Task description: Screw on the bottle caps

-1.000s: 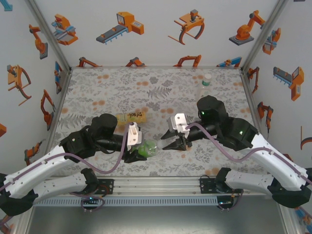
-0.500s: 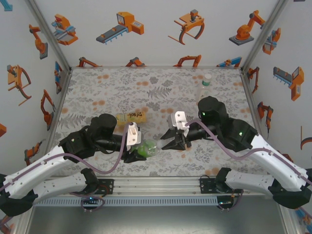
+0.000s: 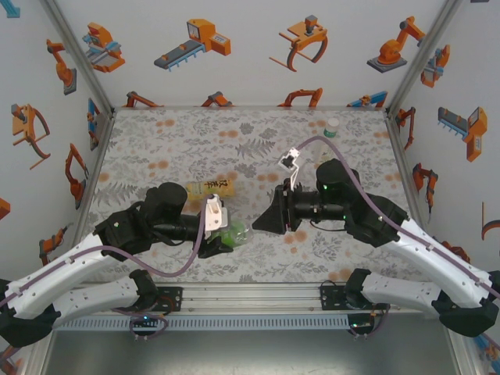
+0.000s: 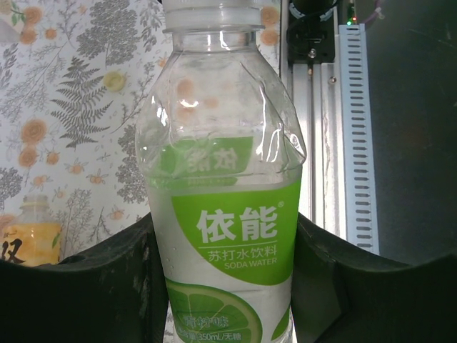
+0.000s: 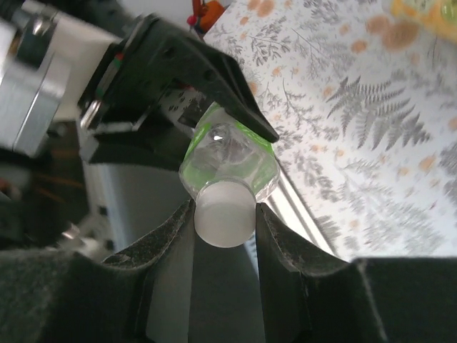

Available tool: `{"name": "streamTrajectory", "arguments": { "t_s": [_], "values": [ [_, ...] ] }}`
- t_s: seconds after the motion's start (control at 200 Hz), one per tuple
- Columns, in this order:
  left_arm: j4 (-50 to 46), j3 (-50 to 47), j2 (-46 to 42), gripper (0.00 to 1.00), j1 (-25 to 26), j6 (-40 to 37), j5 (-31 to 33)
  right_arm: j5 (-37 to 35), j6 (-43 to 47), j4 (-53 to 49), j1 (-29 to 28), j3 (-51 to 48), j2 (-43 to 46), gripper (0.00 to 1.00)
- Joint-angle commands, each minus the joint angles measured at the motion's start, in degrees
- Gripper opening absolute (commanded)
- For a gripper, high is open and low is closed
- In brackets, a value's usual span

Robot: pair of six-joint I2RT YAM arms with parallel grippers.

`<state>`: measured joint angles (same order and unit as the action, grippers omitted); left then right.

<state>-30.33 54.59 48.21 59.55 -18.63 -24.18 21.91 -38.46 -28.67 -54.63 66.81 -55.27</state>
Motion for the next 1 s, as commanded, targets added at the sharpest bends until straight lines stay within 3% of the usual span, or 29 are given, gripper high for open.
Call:
{"name": "streamTrajectory", "arguments": {
  "t_s": [0.0, 0.11, 0.22, 0.536, 0.651, 0.696, 0.811, 0.996],
  "values": [
    [3.53, 0.08, -0.23, 0.00, 0.28, -1.49, 1.61, -9.51, -25.94, -5.50, 0.05, -0.44, -1.39, 0.00],
    [3.29, 0.21, 0.02, 0.00, 0.28, -1.49, 3.81, -9.53, -35.69, -11.02, 0.05, -0.32, -2.34, 0.00],
    [3.00, 0.40, 0.22, 0.00, 0.27, -1.73, 4.66, -7.91, -40.80, -9.30, 0.05, -1.65, -2.53, 0.00],
    [2.54, 0.70, 0.16, 0.00, 0.30, -1.68, 3.55, -8.20, -36.49, -8.81, 0.05, 0.96, -3.77, 0.00],
    [2.61, 0.79, 0.16, 0.00, 0.22, -1.72, 2.39, -8.73, -28.66, -8.83, 0.05, 3.55, -4.14, 0.39],
    [2.55, 0.86, 0.15, 0.00, 0.28, -1.75, 1.81, -8.45, -24.73, -8.92, 0.05, 4.70, -4.24, 0.49],
    [2.39, 0.87, 0.16, 0.00, 0.27, -1.76, 0.83, -7.70, -13.90, -8.86, 0.04, 7.29, -4.33, 0.57],
    [2.00, 0.99, 0.21, 0.00, 0.33, -1.69, -0.74, -3.89, 5.51, -7.80, 0.10, 9.04, -3.64, 0.57]
  ]
}}
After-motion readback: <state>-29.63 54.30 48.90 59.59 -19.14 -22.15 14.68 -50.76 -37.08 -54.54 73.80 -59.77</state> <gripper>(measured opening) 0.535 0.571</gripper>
